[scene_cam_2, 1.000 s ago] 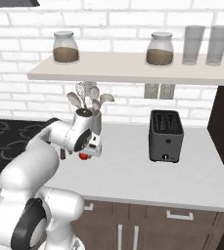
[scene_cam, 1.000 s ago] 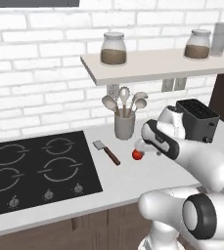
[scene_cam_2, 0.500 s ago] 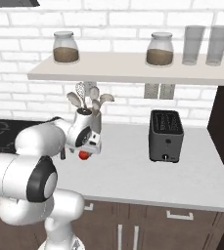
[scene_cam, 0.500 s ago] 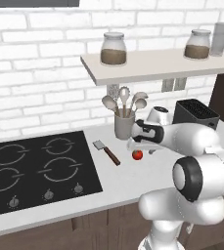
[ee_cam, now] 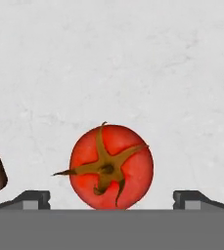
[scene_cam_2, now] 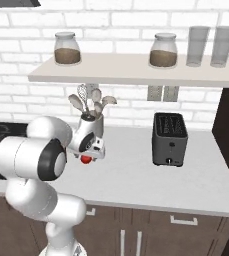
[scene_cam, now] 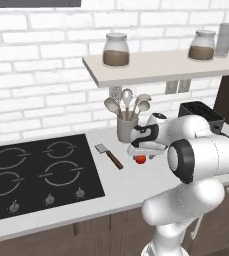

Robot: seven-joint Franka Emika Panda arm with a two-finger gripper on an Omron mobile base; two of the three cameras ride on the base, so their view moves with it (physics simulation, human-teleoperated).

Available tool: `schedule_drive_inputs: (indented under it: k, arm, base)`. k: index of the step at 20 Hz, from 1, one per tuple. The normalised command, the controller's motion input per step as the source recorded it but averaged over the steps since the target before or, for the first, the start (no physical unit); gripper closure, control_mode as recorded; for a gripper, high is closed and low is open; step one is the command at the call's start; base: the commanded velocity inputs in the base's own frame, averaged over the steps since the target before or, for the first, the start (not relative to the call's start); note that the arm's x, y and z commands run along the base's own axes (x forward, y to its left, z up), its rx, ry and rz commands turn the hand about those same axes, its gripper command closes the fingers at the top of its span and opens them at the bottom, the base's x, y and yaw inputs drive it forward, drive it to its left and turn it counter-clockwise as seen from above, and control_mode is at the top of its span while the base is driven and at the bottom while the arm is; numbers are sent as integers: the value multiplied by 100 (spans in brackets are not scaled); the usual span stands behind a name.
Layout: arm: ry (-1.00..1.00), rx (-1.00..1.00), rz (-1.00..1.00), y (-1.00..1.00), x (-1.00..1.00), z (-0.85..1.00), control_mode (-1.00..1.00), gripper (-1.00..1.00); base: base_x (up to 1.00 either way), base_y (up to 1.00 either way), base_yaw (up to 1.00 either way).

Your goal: Put the mushroom and tomato in the pot. Retrieve the spatula and lightly stir the vegetables in the pot.

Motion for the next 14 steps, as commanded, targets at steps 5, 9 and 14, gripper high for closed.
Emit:
schedule_drive_inputs:
  k: [5,9,14]
  arm:
    - [0,0,0,1,25,-23,-100,-100]
    - [9,0,0,8,-1,-33,-100,100]
    - [15,0,0,3,-23,-34,-100,100]
  base:
    - [0,0,0]
    - [0,0,0]
    - [0,0,0]
